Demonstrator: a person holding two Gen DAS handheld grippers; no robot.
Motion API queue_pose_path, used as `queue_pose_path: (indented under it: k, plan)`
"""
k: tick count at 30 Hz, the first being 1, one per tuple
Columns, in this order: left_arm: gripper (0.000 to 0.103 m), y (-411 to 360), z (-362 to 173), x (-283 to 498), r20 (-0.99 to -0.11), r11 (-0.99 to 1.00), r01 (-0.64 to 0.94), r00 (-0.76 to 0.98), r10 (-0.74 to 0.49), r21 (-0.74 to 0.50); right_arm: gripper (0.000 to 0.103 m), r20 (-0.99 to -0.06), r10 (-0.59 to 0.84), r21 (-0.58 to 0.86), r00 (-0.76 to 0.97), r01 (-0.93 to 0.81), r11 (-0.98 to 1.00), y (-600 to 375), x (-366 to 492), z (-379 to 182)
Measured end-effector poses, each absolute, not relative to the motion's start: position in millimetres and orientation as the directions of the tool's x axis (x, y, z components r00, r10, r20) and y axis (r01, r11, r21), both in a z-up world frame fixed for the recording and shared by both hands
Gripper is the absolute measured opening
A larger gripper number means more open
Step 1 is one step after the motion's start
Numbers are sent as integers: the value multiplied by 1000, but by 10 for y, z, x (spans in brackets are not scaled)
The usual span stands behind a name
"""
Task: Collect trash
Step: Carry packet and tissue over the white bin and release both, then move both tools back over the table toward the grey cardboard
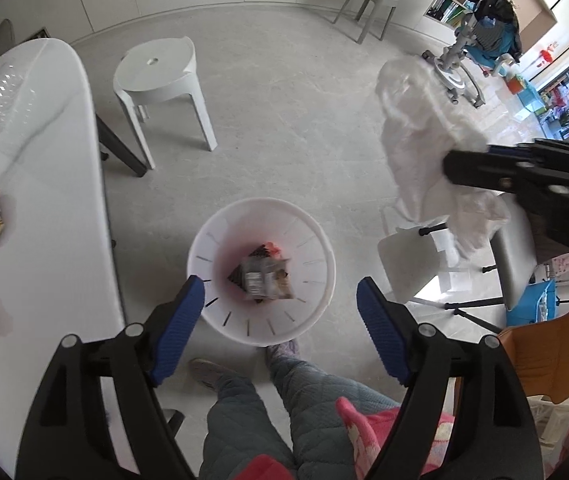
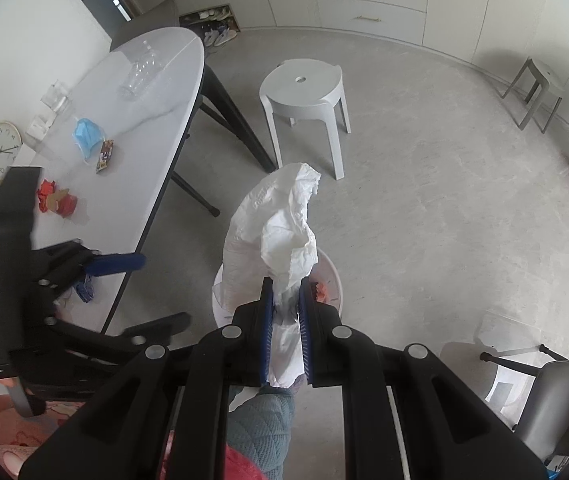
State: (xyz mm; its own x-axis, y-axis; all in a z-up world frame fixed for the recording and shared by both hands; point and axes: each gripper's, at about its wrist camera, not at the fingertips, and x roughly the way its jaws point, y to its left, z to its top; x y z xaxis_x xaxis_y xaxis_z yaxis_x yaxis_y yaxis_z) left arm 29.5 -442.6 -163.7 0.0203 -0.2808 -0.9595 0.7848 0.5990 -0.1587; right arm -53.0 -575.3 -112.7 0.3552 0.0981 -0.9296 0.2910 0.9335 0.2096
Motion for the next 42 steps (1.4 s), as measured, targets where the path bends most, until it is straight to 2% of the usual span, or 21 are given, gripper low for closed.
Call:
queue_pose_path:
  k: [12,14,15,16,17,18,19,25,34,42]
  plan:
    - [81,-3714,-1113,331,-949,682,724,130,-287,-107,16,-965,185,229,183,261,938,-5355,-62,-2001]
    - [81,-3597,-1059,343,-947,696,711,146,-287,-102,24,-968,198,233,153,262,937,-5267,8,-2144]
    - [81,-3558,-1042,356,-946,701,706,152,-285,-98,36,-972,190,221,139,263,939,-5218,42,-2208]
    - [81,-3492,-1021,368,-946,709,698,159,-284,-96,53,-975,182,211,131,265,941,-5177,65,-2253]
    - [81,-3450,-1016,367,-945,714,693,163,-283,-94,62,-977,172,200,124,269,942,-5141,89,-2280]
    - [81,-3396,-1010,368,-944,721,687,168,-284,-94,77,-980,159,187,121,275,943,-5106,104,-2298]
    - [81,-3361,-1000,362,-943,726,681,172,-284,-95,83,-982,151,178,116,277,944,-5058,116,-2304]
    - [82,-3112,-977,389,-938,747,656,185,-293,-104,96,-981,91,134,169,265,955,-4891,131,-1961]
    - [82,-2833,-896,423,-926,768,631,213,-310,-112,98,-962,68,130,263,228,965,-4694,130,-1357]
    - [95,-2027,-748,422,-902,856,512,335,-273,-69,101,-915,107,167,388,123,978,-4259,182,-815]
